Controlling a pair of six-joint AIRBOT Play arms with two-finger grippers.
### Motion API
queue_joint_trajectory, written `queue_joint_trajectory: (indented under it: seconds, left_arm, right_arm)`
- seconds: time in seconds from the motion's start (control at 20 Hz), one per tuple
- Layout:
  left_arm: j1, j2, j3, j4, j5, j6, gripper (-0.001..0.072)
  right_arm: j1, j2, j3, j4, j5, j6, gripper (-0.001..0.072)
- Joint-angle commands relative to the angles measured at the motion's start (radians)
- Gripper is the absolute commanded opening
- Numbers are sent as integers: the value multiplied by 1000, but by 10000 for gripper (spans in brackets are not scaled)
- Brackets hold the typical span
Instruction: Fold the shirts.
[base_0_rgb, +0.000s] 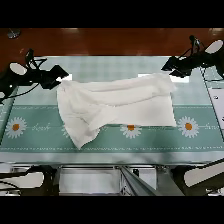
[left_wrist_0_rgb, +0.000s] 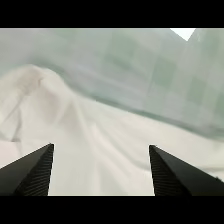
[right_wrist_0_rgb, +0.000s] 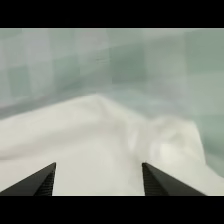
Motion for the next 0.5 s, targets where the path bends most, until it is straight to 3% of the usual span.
queue_joint_trajectory:
  seconds: [0.0, 0.1, 0.2, 0.3, 0.45]
  left_arm:
    - [86, -26, 63, 45, -255, 60, 701]
    - [185, -12, 78, 116, -463, 104, 701]
    - [274, 23, 27, 155, -577, 131, 700]
    - [334, 84, -114, 112, -560, 156, 700]
    - [361, 148, -365, -112, -458, 284, 700]
  right_arm:
    - [-53, -56, 74, 25, 141, -43, 617]
    - [-134, -25, 74, -21, 277, -79, 617]
    - [-220, 11, 48, -88, 411, -117, 617]
    - [-309, 89, -82, -96, 399, -117, 617]
    - [-395, 237, -393, 4, 225, -177, 616]
